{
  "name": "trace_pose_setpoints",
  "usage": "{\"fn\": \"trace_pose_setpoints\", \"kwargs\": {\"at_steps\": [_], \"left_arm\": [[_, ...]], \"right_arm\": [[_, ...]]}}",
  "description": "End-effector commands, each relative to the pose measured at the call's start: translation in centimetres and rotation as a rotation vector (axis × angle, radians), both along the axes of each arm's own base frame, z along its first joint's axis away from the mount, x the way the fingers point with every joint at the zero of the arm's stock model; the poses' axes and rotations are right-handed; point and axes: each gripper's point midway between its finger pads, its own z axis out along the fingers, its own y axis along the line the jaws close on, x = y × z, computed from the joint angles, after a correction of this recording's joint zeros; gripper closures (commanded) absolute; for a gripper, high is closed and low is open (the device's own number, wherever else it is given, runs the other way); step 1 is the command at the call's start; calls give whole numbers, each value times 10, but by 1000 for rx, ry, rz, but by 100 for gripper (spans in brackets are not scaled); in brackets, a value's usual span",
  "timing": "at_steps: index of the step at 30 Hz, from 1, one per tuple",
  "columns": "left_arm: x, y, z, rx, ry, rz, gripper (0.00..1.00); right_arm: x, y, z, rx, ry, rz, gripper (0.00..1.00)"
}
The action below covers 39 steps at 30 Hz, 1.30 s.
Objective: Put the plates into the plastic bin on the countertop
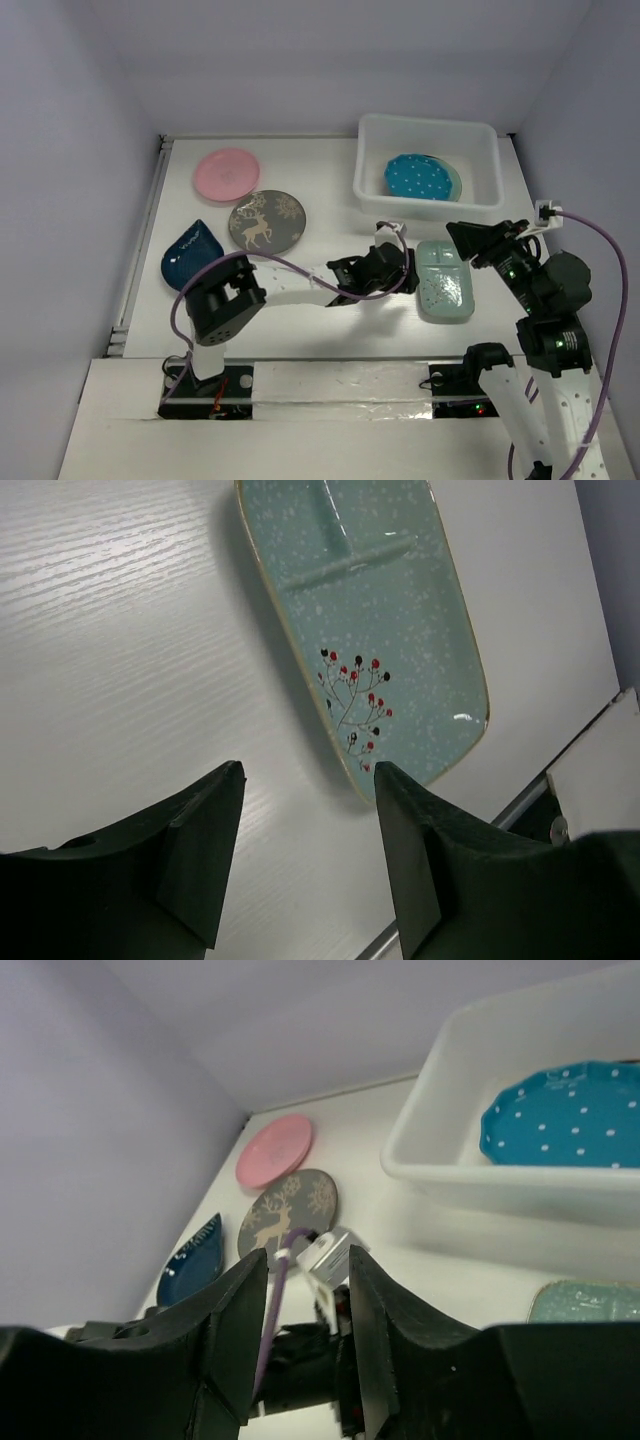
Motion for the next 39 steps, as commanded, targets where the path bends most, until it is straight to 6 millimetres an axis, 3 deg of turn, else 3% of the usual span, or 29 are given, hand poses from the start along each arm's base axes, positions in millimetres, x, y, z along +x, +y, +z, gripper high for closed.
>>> {"fn": "trace_pose_setpoints", "kwargs": {"at_steps": [1, 10, 11, 15, 17, 20, 23, 25, 26, 27, 28, 29, 30, 31, 32, 33, 34, 36, 37, 38, 39], "left_arm": [[10, -27, 8, -89, 21, 51, 48], [19, -58, -21, -54, 36, 84, 48], [19, -58, -35, -25, 44, 88, 49], [22, -68, -51, 7, 36, 94, 52], [26, -61, -73, 77, 25, 114, 55], [34, -56, -88, 130, 2, 148, 59], [31, -55, -99, 151, -3, 148, 69], [32, -53, -105, 161, -4, 159, 94], [32, -50, -106, 172, -1, 168, 100], [30, -42, -110, 185, -1, 175, 100], [30, -38, -107, 181, -7, 181, 100], [31, -40, -85, 129, -24, 185, 100], [27, -28, -89, 143, -23, 186, 100], [27, -24, -80, 127, -33, 188, 100], [28, -25, -49, 66, -59, 186, 100], [23, -14, -51, 76, -58, 181, 100], [23, -12, -22, 21, -76, 181, 100], [17, -1, -7, -3, -83, 171, 100], [14, 0, 6, -33, -86, 159, 100], [11, 2, 38, -102, -103, 153, 100], [9, 7, 45, -114, -108, 145, 100]], "right_arm": [[-8, 7, -6, -12, 0, 54, 56], [-10, 16, -15, 3, -1, 109, 56], [-10, 16, -16, 4, 2, 110, 56], [-12, 20, -17, 21, -7, 135, 56], [-13, 22, -17, 33, -6, 142, 57], [-13, 22, -18, 44, -7, 146, 57], [-13, 23, -18, 44, -6, 148, 57], [-13, 23, -18, 44, -6, 149, 58], [-14, 23, -18, 42, -7, 149, 58], [-15, 23, -19, 42, -6, 149, 58], [-15, 22, -19, 41, -3, 146, 58], [-16, 22, -17, 37, -9, 144, 58], [-17, 20, -17, 38, -9, 137, 58], [-19, 20, -14, 39, -22, 134, 58], [-21, 19, -12, 45, -27, 130, 58], [-22, 18, -10, 48, -34, 123, 58], [-26, 16, -6, 49, -47, 117, 58], [-32, 14, 6, 58, -72, 103, 57], [-36, 13, 10, 61, -86, 102, 57], [-41, 12, 16, 64, -107, 100, 56], [-45, 11, 22, 66, -121, 93, 54]]}}
